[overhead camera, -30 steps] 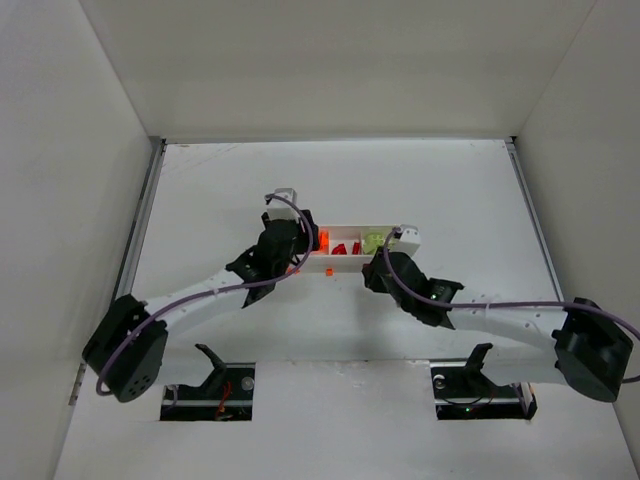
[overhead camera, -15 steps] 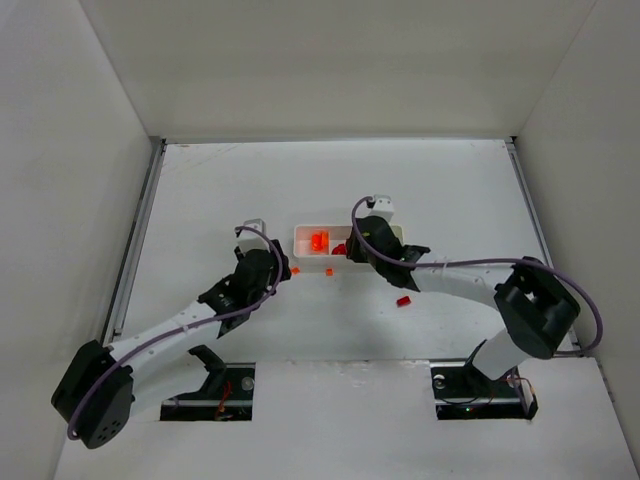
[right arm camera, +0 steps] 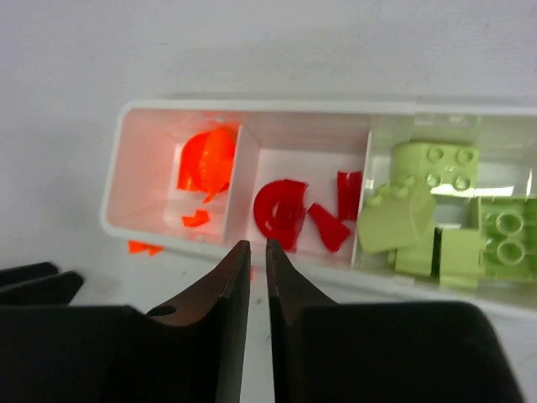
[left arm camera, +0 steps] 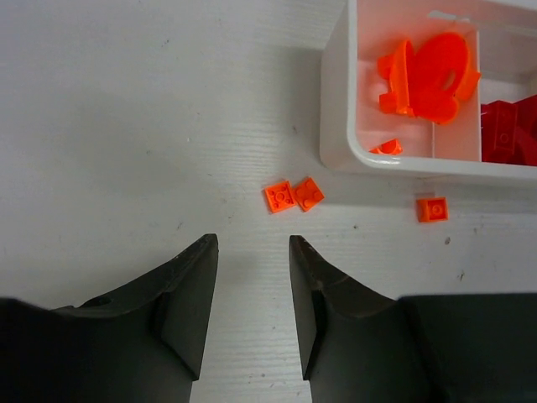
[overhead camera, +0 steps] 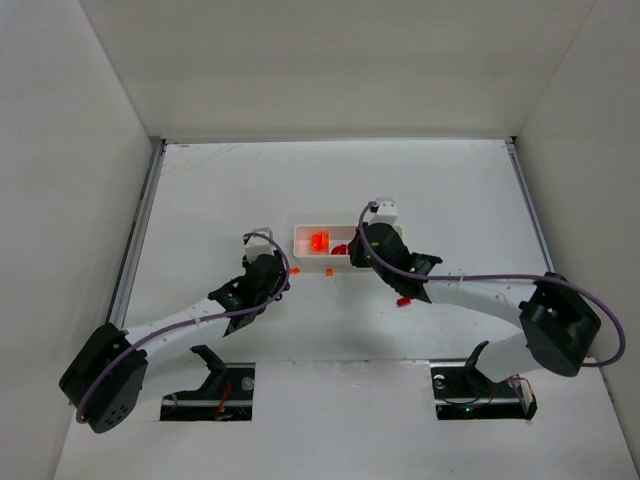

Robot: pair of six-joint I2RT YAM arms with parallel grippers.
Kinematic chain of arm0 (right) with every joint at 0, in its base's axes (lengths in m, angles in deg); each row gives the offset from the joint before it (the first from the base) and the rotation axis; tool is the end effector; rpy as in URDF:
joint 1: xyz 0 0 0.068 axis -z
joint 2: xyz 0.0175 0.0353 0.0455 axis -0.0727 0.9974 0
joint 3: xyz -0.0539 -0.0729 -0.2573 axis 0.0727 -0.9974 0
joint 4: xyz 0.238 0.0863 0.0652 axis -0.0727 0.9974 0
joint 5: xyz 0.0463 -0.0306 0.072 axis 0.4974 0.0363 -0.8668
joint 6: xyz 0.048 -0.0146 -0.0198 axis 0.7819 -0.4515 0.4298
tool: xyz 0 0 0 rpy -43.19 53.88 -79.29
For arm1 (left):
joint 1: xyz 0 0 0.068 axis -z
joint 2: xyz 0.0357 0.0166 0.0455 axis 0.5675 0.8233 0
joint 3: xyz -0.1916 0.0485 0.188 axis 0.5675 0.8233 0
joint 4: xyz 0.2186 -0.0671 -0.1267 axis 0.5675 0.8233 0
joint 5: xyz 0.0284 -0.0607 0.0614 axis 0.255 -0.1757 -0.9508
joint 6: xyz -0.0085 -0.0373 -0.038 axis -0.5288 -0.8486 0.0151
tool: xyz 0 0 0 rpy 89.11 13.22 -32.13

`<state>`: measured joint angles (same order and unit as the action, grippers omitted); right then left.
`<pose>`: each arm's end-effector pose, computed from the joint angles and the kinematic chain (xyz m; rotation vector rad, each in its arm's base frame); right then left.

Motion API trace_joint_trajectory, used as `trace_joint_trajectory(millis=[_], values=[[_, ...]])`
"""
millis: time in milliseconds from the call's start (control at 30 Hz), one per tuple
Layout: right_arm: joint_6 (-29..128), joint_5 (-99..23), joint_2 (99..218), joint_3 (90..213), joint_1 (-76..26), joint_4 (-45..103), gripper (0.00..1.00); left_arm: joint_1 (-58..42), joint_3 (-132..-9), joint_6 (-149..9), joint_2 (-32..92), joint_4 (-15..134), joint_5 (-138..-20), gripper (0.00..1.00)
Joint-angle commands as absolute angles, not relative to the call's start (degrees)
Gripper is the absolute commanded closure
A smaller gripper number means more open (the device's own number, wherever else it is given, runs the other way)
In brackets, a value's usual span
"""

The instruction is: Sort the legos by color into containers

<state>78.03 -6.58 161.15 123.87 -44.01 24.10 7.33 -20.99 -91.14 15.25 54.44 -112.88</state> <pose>0.2221 0.2267 0.2247 0.0104 2.0993 0.4479 0.1678 -0.1298 0.1852 -0.0947 2.0626 -0.3326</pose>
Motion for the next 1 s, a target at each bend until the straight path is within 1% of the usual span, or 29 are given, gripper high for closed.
trace_joint_trajectory(millis=[0,100,200,467,567,800,867,967], values=[[78.1,-4.8,155.1,120.3,-47.4,22.2,0.85,8.0,-21.3,-91.8,17.2,51.1,-113.0,0.64],[79.5,-5.5,151.3,116.1,-49.8,21.7,0.85,8.2,-22.3,-91.1,20.6,49.9,-111.6,0.66],[79.9,-6.1,150.9,114.4,-52.3,22.2,0.81,8.2,-23.1,-90.0,24.6,47.8,-111.3,0.66],[82.7,-5.5,158.6,114.5,-57.2,21.0,0.74,6.4,-24.3,-88.4,29.5,44.5,-111.1,0.66],[82.7,-5.7,161.4,114.9,-57.7,18.5,0.67,6.2,-24.9,-87.2,31.0,43.4,-110.8,0.65],[83.5,-5.4,164.0,115.8,-58.5,17.8,0.61,5.6,-27.0,-86.4,36.2,42.2,-110.6,0.66],[83.7,-5.4,164.0,115.4,-58.5,17.4,0.6,6.0,-27.8,-86.0,37.5,42.1,-110.6,0.67],[83.7,-5.4,163.8,114.8,-58.6,17.3,0.6,6.1,-28.9,-85.7,39.0,42.6,-110.6,0.74]])
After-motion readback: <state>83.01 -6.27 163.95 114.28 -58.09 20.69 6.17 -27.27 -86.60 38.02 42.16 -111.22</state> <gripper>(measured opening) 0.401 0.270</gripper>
